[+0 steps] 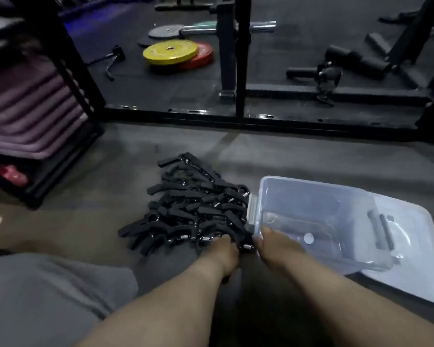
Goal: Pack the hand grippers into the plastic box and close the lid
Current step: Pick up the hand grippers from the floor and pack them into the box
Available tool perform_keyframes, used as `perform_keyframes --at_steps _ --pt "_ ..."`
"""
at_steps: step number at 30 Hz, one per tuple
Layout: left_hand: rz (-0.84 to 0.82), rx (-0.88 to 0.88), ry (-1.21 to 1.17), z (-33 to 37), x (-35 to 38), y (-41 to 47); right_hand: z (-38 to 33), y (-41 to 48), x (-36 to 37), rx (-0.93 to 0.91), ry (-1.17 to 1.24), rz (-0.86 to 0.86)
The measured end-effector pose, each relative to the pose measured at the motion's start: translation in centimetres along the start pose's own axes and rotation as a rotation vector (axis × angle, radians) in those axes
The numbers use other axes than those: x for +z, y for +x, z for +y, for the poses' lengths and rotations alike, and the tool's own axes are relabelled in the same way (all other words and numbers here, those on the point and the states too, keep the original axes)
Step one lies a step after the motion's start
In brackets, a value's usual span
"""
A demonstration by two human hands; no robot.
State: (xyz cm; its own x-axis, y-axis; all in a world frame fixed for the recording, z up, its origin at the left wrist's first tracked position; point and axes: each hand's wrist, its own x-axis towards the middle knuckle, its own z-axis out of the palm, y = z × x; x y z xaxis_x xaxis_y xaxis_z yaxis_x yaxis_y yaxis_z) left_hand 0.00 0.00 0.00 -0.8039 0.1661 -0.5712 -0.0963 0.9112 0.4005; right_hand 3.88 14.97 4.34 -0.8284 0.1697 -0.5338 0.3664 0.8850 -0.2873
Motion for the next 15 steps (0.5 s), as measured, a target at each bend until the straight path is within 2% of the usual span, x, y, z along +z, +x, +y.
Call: perform_keyframes --at_steps 4,6,9,15 --pt "0.023 -0.083 -0.014 -2.1 0.3 0.1 -0.6 1.0 1.0 -0.019 0.04 0.091" --pt "-0.001 -0.129 -0.035 -3.4 1.2 0.5 -1.0 2.4 1.7 -0.078 0.089 0.217" --pt "-0.036 -0.152 -0.069 -4.9 2.9 1.4 -1.6 4.8 1.8 -0.147 0.042 0.362" --pt "-0.019 -0.194 -0.052 -5.2 6.3 3.3 -1.2 6.4 3.1 -0.21 0.101 0.403"
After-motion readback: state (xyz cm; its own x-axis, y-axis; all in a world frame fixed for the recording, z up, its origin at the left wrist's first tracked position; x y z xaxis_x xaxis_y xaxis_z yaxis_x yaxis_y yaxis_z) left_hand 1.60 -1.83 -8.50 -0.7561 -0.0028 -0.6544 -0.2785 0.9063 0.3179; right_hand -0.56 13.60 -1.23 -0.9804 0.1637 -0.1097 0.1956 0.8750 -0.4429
